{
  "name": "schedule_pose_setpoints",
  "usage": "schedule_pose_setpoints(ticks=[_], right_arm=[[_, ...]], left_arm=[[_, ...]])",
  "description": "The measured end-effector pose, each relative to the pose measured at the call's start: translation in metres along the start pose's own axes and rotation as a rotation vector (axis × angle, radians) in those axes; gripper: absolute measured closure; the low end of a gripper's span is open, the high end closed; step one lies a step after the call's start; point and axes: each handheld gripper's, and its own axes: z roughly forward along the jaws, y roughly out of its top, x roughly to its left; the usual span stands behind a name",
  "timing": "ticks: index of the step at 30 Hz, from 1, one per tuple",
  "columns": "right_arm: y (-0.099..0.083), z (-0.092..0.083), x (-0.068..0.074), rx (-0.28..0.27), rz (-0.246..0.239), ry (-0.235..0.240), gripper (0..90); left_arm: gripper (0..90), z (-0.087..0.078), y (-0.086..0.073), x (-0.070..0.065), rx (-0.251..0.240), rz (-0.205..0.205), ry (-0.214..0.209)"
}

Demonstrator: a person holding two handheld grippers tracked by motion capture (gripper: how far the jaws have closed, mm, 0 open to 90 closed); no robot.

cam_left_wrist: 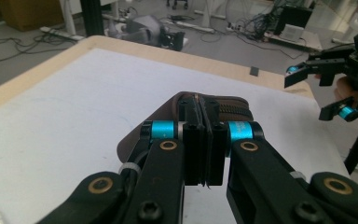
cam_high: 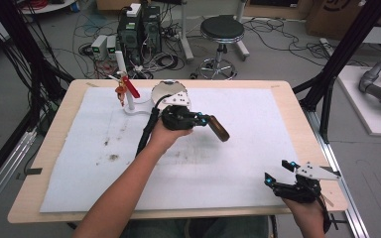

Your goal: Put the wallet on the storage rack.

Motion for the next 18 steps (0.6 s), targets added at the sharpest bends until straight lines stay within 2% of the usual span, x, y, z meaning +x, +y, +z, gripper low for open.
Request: schedule_pose_setpoints(ticks=[9,12,18], right_arm=[[0.004,0.007,0.004,0.005,-0.011,0.014,18.6],[0.005,0.01,0.005,0.007,-0.015,0.019,18.5],[0.008,0.016,0.007,0.01,-0.026,0.028,18.6]], left_arm=[[88.3,-0.034,0.012,0.015,-0.034,-0.001,0.058],[88.3,-0.046,0.012,0.021,-0.05,-0.024,0.072],[88.3,-0.068,0.015,0.034,-0.038,-0.026,0.117]])
